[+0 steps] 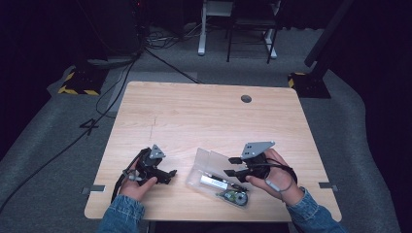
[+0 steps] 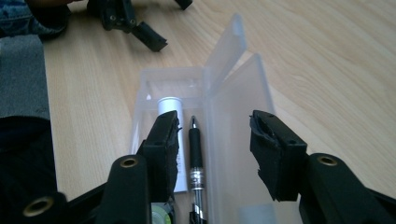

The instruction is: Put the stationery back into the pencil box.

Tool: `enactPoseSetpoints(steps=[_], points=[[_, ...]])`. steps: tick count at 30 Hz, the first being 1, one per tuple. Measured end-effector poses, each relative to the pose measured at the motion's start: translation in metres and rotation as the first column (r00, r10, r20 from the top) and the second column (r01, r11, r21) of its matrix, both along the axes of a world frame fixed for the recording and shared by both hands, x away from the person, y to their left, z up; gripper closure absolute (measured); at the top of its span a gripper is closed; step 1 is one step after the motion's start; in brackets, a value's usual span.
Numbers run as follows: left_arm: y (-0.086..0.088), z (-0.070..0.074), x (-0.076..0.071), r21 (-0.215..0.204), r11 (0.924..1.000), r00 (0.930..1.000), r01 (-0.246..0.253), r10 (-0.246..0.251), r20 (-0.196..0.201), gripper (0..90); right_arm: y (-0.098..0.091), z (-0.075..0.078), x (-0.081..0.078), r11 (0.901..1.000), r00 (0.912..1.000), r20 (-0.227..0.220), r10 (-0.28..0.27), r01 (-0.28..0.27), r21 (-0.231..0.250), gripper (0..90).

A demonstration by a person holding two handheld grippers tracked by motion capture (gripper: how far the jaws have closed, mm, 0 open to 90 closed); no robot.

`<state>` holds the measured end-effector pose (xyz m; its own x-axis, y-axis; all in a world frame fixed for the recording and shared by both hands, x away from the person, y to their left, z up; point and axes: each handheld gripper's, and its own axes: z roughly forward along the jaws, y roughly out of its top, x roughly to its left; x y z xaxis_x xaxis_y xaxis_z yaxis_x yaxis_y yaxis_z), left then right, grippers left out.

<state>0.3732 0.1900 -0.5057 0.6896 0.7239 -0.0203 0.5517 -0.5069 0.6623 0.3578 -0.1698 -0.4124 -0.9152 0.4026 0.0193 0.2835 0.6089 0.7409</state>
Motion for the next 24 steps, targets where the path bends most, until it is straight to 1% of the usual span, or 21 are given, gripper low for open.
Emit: enactPoseSetpoints(steps=[4,7,9,10,11,13,17,19,21,24], points=[[0.004,0.0,-0.002,-0.001,1.0,1.0,-0.004,0.004,0.0,0.5,-0.012,0.008,0.004,0.9992,0.9996,0.005,-0.028,0.028,0.029,49.6],[0.006,0.0,-0.003,0.0,0.9999,0.9999,-0.013,0.013,0.001,0.5,-0.025,0.012,0.008,0.9975,0.9985,0.015,-0.052,0.052,0.048,47.3],[0.005,0.0,-0.003,-0.004,0.9997,0.9997,-0.025,0.025,-0.002,0.4,-0.034,0.013,0.01,0.9966,0.9976,0.022,-0.066,0.065,0.05,45.8],[0.006,0.0,-0.002,0.004,0.9998,0.9998,-0.021,0.021,0.002,0.5,-0.038,0.013,0.01,0.996,0.9969,0.019,-0.076,0.075,0.048,44.2],[0.006,0.0,-0.001,-0.002,0.9995,0.9995,-0.031,0.031,-0.001,0.5,-0.041,0.013,0.011,0.9958,0.9967,0.015,-0.08,0.079,0.046,42.5],[0.006,0.0,-0.001,0.0,0.9994,0.9994,-0.035,0.035,-0.001,0.5,-0.05,0.014,0.015,0.9946,0.9953,0.009,-0.097,0.096,0.038,41.4],[0.006,0.0,-0.001,-0.004,0.9993,0.9993,-0.037,0.037,0.001,0.5,-0.066,0.016,0.024,0.9847,0.9851,0.03,-0.17,0.168,0.045,39.5],[0.006,0.0,-0.001,-0.003,0.9994,0.9994,-0.035,0.035,0.001,0.5,-0.075,0.016,0.027,0.9787,0.9791,0.032,-0.201,0.199,0.049,39.4],[0.006,0.0,-0.001,-0.002,0.9995,0.9995,-0.033,0.033,0.002,0.5,-0.082,0.016,0.03,0.9719,0.9725,0.029,-0.231,0.229,0.053,39.3],[0.007,0.0,-0.001,0.0,0.9997,0.9997,-0.026,0.026,0.001,0.5,-0.094,0.017,0.034,0.9599,0.9602,0.045,-0.276,0.273,0.065,39.1]])
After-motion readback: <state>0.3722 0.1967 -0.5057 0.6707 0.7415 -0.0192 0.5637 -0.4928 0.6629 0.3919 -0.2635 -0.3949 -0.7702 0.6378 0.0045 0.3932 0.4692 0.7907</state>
